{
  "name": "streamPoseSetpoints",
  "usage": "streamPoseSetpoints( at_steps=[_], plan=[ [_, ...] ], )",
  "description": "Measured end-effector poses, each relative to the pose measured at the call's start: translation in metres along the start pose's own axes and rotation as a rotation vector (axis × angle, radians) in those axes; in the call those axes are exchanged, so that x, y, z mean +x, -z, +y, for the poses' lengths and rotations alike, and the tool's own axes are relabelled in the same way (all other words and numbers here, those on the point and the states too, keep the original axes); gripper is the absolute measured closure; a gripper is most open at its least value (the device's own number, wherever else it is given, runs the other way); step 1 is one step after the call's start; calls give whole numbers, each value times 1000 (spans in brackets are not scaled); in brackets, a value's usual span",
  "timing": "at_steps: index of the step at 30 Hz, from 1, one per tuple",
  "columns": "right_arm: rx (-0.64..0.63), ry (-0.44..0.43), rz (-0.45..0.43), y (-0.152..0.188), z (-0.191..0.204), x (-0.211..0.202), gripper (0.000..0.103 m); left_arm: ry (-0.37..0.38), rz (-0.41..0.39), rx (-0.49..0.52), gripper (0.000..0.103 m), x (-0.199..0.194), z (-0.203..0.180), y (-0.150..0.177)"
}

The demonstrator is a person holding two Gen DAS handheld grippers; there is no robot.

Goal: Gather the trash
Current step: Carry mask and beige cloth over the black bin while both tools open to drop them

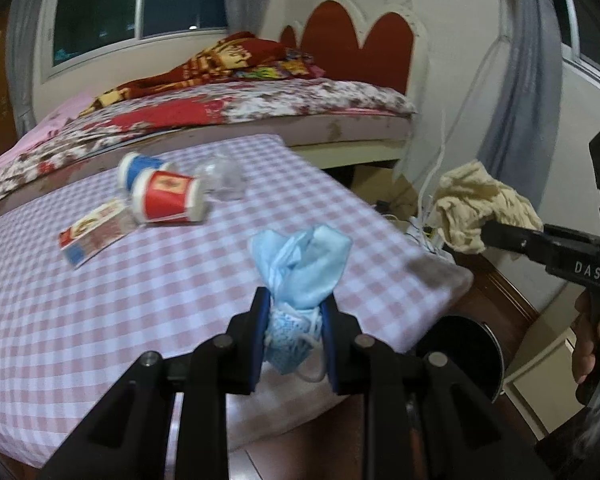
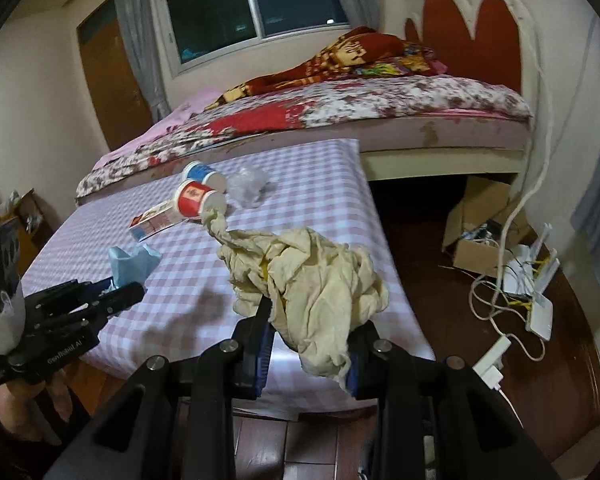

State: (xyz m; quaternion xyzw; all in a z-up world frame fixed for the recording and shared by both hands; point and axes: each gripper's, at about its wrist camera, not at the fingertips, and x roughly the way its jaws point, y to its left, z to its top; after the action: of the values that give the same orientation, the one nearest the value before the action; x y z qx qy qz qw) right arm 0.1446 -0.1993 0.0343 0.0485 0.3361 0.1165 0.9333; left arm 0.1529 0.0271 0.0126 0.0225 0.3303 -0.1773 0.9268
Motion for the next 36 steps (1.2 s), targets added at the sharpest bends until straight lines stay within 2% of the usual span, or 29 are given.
streamPoseSetpoints(
  at_steps=[8, 16, 28, 36],
  plan=[
    [68, 65, -16, 18, -42, -29, 72, 74, 9, 58, 77, 7, -52, -3],
    [143, 147, 6, 49, -87, -48, 72, 154, 38, 124, 77, 18, -103, 4],
    [235, 237, 87, 104, -148, -63, 72, 288, 158, 222, 77, 48, -178, 37],
    [259, 258, 166, 139, -170, -50, 72, 348, 252, 258, 77, 80, -210, 58]
  ],
)
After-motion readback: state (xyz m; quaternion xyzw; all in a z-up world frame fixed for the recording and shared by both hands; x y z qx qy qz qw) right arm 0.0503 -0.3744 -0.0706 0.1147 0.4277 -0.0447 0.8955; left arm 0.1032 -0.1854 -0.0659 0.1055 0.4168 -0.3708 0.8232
